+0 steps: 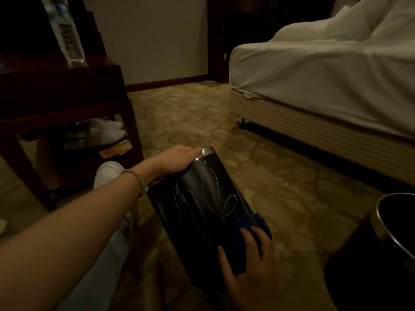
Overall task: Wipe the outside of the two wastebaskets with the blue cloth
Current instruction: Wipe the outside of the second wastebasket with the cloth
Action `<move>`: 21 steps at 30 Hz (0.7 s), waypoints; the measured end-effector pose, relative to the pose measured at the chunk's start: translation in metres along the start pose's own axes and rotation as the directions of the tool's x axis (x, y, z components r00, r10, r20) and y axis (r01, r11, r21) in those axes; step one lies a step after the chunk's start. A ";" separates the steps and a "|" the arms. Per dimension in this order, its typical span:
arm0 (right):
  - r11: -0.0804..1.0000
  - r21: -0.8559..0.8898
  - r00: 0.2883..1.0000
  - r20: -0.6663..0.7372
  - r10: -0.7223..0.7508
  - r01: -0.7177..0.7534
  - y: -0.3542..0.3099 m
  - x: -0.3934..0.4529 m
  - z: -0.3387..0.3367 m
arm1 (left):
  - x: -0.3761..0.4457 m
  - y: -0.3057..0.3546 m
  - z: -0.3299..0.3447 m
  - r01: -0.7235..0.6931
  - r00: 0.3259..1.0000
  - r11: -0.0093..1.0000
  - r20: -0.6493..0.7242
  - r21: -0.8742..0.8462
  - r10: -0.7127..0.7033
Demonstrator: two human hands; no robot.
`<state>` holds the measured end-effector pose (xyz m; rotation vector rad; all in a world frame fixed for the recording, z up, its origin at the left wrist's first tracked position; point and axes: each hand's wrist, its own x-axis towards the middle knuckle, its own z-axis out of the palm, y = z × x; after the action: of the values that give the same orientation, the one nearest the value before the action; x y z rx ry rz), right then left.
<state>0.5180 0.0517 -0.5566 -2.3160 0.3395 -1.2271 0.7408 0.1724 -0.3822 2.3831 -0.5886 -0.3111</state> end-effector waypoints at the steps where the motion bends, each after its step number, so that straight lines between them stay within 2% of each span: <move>1: 1.000 0.028 1.000 -0.015 -0.011 0.012 0.001 0.000 0.000 | -0.001 0.000 -0.001 0.011 1.000 1.000 0.022 -0.021 -0.010; 4: 0.985 0.169 0.998 -0.047 0.039 -0.031 -0.001 0.017 -0.004 | -0.011 0.000 -0.003 0.038 0.994 0.996 0.101 -0.080 -0.030; 6: 0.974 0.224 0.999 0.018 0.036 -0.039 -0.007 0.047 -0.009 | -0.017 0.000 -0.005 -0.030 0.992 0.999 0.122 0.019 0.027; 11: 0.973 0.184 0.982 0.096 -0.161 0.142 -0.030 0.132 0.004 | -0.022 0.005 0.000 -0.044 0.996 0.991 0.076 0.125 0.035; 13: 0.971 0.154 0.964 0.163 -0.209 0.184 -0.039 0.147 0.021 | -0.018 0.006 0.002 -0.014 0.998 0.994 0.063 0.105 0.007; 16: 0.966 0.133 0.936 0.247 -0.250 0.223 -0.047 0.150 0.041 | -0.013 0.002 0.000 -0.033 0.997 0.994 0.067 0.107 0.026; 18: 0.962 0.140 0.936 0.236 -0.262 0.234 -0.053 0.142 0.045 | -0.011 -0.006 -0.003 -0.002 0.999 0.995 0.039 0.100 -0.002; 21: 0.934 0.119 0.912 0.209 -0.354 0.336 -0.057 0.119 0.044 | -0.013 -0.011 -0.006 0.036 0.999 0.993 0.006 0.111 -0.037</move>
<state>0.6211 0.0615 -0.4636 -2.4828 -0.2071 -1.0879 0.7351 0.1890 -0.3839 2.5024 -0.5803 -0.3120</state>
